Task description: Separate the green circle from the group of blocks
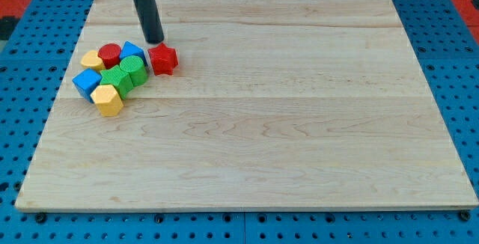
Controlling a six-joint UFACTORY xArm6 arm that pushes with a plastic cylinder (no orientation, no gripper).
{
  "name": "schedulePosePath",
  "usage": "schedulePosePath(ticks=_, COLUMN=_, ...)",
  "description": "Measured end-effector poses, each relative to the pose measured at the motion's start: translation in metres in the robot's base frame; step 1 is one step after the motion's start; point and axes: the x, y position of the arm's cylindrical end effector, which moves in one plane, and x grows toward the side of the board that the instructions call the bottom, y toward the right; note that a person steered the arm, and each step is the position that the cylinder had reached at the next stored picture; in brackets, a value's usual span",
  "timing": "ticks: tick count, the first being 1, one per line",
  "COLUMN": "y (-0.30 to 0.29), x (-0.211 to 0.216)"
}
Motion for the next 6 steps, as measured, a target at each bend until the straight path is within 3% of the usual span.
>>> schedulePosePath(ticks=1, y=-0.040, x=-0.014)
schedulePosePath(ticks=2, y=-0.090, x=0.013)
schedulePosePath(ticks=5, y=-0.097, x=0.059)
schedulePosePath(ticks=6, y=-0.080, x=0.099)
